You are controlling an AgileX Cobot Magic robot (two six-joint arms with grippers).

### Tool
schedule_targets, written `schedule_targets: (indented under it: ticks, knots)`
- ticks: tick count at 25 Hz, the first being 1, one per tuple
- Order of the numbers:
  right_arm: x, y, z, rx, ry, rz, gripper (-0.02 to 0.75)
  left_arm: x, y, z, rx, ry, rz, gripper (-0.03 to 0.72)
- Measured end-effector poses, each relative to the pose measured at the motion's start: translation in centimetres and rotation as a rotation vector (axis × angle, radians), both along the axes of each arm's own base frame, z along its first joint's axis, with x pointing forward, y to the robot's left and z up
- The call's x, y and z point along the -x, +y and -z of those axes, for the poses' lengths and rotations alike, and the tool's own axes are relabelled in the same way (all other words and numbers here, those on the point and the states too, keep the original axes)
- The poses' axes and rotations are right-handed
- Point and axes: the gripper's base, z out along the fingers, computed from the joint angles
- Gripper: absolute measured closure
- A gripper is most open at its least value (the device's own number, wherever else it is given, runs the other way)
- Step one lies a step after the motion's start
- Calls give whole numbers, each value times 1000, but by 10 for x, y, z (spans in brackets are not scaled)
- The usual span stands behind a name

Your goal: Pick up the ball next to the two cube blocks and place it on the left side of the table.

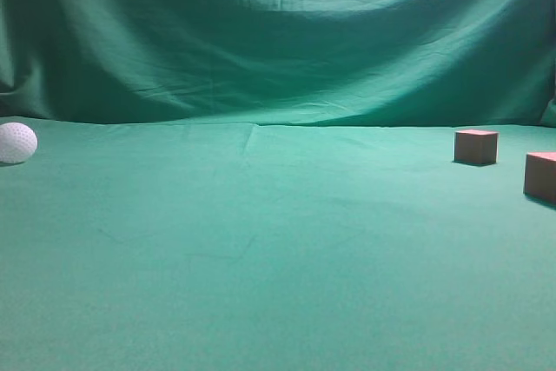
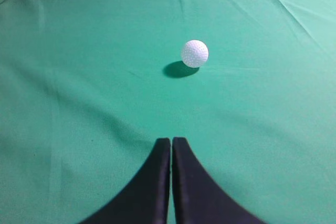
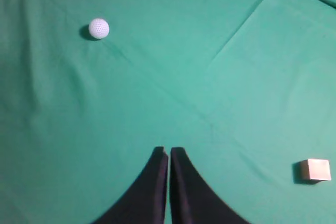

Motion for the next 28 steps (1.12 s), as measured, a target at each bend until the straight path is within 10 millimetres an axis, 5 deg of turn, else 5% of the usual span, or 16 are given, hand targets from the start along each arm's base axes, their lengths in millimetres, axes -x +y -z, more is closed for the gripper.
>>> schedule_targets:
  ticks: [12,17,28]
  knots:
    - [77,-60,60,-129,-27,123,738,0,0,0,0,0,0,688]
    - [91,-79,83,-83,3,221,738,0,0,0,0,0,0,688]
    - [122,-120,109,-150,-307,284,738,0,0,0,0,0,0,688]
